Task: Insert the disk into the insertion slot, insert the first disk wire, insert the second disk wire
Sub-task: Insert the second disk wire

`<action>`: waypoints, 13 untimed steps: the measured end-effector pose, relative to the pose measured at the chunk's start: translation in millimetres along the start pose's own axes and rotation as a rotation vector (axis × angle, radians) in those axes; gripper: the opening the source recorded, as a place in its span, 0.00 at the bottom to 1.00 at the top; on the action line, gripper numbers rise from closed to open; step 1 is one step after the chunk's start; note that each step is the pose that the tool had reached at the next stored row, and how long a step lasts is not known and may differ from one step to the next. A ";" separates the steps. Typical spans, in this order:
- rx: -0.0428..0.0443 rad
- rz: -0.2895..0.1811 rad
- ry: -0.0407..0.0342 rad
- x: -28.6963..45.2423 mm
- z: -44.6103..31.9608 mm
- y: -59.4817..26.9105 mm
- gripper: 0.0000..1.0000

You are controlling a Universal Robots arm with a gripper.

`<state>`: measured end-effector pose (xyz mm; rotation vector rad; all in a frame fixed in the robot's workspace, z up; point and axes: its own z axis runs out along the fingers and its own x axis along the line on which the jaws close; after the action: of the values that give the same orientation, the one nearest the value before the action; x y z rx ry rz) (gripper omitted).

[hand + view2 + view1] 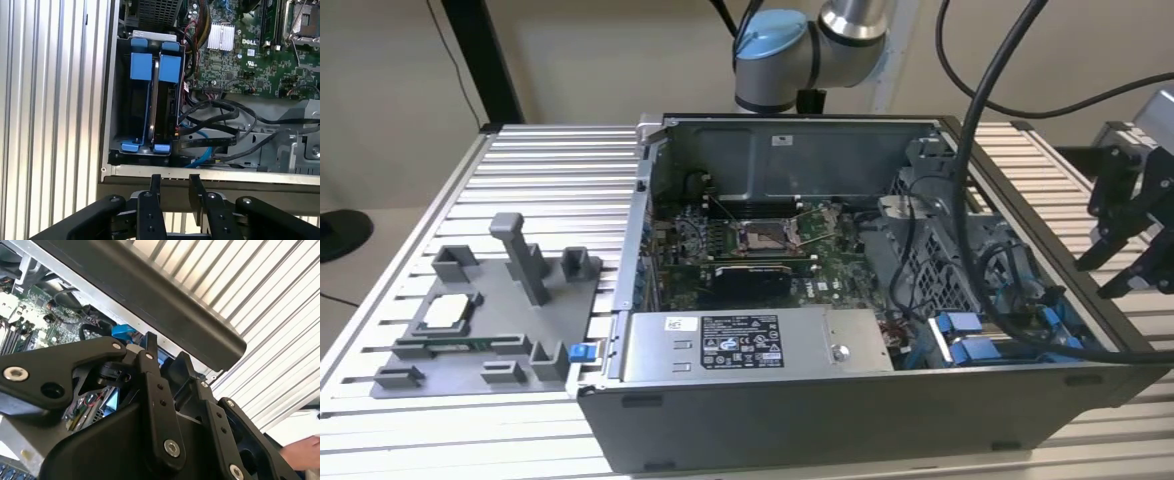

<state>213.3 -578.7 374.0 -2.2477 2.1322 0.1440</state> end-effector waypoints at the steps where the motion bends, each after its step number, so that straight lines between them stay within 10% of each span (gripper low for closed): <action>1: -0.0001 0.000 -0.0002 0.0 0.3 0.4 0.00; 13: -0.0009 0.001 -0.0003 5.4 3.7 21.8 0.00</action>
<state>191.7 -584.8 370.6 -2.2470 2.1336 0.1454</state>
